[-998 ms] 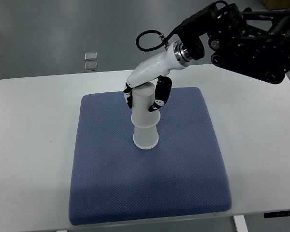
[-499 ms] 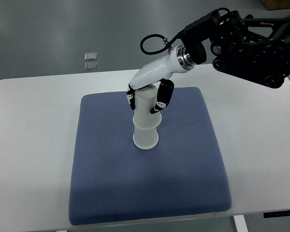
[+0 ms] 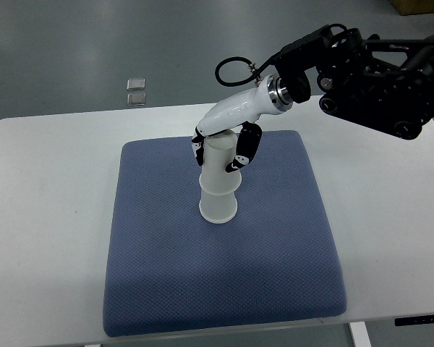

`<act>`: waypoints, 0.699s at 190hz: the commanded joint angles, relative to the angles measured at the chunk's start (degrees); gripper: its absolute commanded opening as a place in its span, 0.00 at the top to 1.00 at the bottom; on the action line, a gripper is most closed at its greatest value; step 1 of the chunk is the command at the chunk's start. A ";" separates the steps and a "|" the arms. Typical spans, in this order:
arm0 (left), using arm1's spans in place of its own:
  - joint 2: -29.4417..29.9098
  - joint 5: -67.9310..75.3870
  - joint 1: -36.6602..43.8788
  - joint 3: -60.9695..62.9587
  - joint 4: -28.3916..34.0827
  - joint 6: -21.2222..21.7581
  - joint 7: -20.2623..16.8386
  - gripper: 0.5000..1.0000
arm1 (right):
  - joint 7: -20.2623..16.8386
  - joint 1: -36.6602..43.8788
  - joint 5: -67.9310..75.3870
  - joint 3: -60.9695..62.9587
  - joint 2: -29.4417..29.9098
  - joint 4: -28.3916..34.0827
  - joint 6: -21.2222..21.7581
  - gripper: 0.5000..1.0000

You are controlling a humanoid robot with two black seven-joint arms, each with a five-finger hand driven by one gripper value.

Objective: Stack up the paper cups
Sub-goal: 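Open the right hand fingers to release the stacked cup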

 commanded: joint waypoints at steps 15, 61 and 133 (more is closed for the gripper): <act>0.00 0.00 0.00 0.00 0.00 0.00 0.00 0.00 | 0.00 -0.12 0.09 0.08 0.08 0.00 -0.03 0.46; 0.00 0.00 0.01 0.00 0.00 0.00 0.00 0.00 | 0.00 -0.38 0.44 0.08 -0.18 0.00 0.06 0.28; 0.00 0.00 0.01 0.00 0.00 0.00 0.00 0.00 | 0.00 -0.30 0.97 0.25 -0.71 0.00 0.06 0.27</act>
